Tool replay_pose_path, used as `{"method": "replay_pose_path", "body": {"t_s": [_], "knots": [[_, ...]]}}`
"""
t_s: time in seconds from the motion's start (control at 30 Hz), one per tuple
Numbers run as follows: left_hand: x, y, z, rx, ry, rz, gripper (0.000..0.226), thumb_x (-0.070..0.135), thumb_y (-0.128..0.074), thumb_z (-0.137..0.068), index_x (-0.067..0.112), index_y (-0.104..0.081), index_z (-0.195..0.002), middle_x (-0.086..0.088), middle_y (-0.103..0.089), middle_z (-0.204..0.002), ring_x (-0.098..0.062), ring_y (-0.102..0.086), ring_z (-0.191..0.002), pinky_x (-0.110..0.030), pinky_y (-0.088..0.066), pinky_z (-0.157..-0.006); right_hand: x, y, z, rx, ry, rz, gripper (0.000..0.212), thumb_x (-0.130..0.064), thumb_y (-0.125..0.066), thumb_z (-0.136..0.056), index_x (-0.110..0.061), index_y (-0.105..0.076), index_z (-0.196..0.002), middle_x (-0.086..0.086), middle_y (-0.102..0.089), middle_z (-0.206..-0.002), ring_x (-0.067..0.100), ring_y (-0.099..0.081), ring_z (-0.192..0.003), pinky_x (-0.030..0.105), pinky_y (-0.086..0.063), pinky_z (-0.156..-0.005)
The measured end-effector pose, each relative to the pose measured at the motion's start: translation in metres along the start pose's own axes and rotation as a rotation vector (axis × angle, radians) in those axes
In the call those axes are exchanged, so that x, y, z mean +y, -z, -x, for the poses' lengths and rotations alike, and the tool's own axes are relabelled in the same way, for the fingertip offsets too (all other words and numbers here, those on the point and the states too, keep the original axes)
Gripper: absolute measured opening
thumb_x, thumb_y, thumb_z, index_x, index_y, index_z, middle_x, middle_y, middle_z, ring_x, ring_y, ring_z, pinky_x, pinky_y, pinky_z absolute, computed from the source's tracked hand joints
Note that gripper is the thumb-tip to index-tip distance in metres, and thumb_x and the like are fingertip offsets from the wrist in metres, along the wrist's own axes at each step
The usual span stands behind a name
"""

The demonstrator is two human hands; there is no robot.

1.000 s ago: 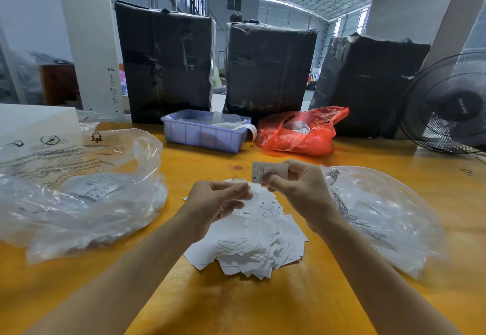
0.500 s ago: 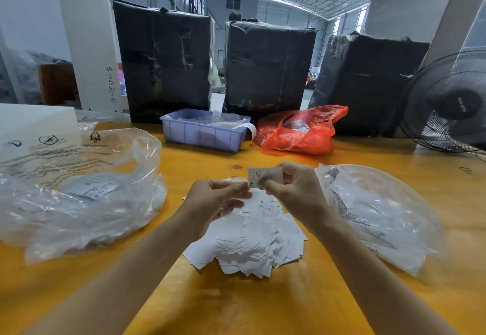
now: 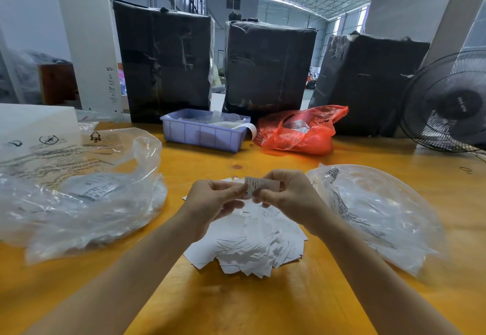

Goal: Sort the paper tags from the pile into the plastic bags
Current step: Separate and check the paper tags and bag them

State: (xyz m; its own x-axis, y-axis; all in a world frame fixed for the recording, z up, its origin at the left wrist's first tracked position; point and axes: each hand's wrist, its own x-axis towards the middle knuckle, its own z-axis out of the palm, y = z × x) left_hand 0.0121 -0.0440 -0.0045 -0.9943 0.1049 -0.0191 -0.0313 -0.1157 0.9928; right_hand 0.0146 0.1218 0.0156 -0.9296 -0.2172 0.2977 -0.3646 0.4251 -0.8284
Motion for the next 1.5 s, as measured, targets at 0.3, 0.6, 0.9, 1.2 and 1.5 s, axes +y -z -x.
{"method": "replay_pose_path", "body": {"t_s": [0.3, 0.6, 0.9, 1.2, 1.5], "knots": [[-0.0029, -0.0015, 0.0013, -0.043, -0.041, -0.119, 0.008, 0.025, -0.073, -0.072, 0.017, -0.075, -0.071, -0.004, -0.074, -0.074, -0.008, -0.068, -0.064, -0.024, -0.053, -0.066, 0.0027, 0.0027, 0.0023, -0.251, -0.157, 0.107, 0.044, -0.009, -0.072, -0.082, -0.018, -0.045, -0.115, 0.001, -0.068, -0.071, 0.0, -0.058, -0.053, 0.014, -0.045, -0.051], [-0.0023, -0.0024, -0.0007, -0.004, 0.052, 0.082, 0.012, 0.018, -0.073, -0.071, 0.007, -0.076, -0.07, -0.011, -0.068, -0.068, -0.015, -0.051, -0.055, -0.019, -0.045, -0.05, 0.0013, 0.0045, -0.0001, -0.007, -0.039, 0.057, 0.013, -0.007, -0.071, -0.081, -0.006, -0.062, -0.091, 0.011, -0.07, -0.073, 0.014, -0.062, -0.058, 0.022, -0.05, -0.055], [-0.0017, -0.0026, -0.0012, 0.012, 0.091, 0.133, 0.016, 0.019, -0.072, -0.075, 0.006, -0.072, -0.083, -0.004, -0.074, -0.074, -0.007, -0.065, -0.055, -0.014, -0.049, -0.05, 0.0004, 0.0041, -0.0023, 0.291, 0.099, -0.028, 0.007, -0.005, -0.07, -0.082, -0.003, -0.063, -0.081, 0.01, -0.072, -0.077, 0.016, -0.069, -0.062, 0.035, -0.057, -0.063], [-0.0012, -0.0037, 0.0, 0.008, 0.098, 0.088, 0.024, 0.027, -0.072, -0.071, 0.009, -0.072, -0.088, -0.002, -0.075, -0.08, -0.005, -0.068, -0.058, -0.021, -0.046, -0.06, -0.0003, -0.0007, -0.0006, 0.3, 0.137, 0.002, 0.013, -0.006, -0.071, -0.081, -0.009, -0.06, -0.075, 0.009, -0.072, -0.077, 0.013, -0.07, -0.063, 0.037, -0.057, -0.06], [-0.0007, -0.0038, -0.0005, 0.019, 0.099, 0.103, 0.013, 0.022, -0.07, -0.08, 0.012, -0.072, -0.088, -0.004, -0.075, -0.08, -0.009, -0.068, -0.061, -0.025, -0.046, -0.062, 0.0031, -0.003, -0.0002, 0.286, 0.208, 0.139, 0.016, -0.007, -0.071, -0.082, -0.016, -0.059, -0.074, 0.006, -0.071, -0.085, 0.017, -0.07, -0.074, 0.039, -0.059, -0.062]]}}
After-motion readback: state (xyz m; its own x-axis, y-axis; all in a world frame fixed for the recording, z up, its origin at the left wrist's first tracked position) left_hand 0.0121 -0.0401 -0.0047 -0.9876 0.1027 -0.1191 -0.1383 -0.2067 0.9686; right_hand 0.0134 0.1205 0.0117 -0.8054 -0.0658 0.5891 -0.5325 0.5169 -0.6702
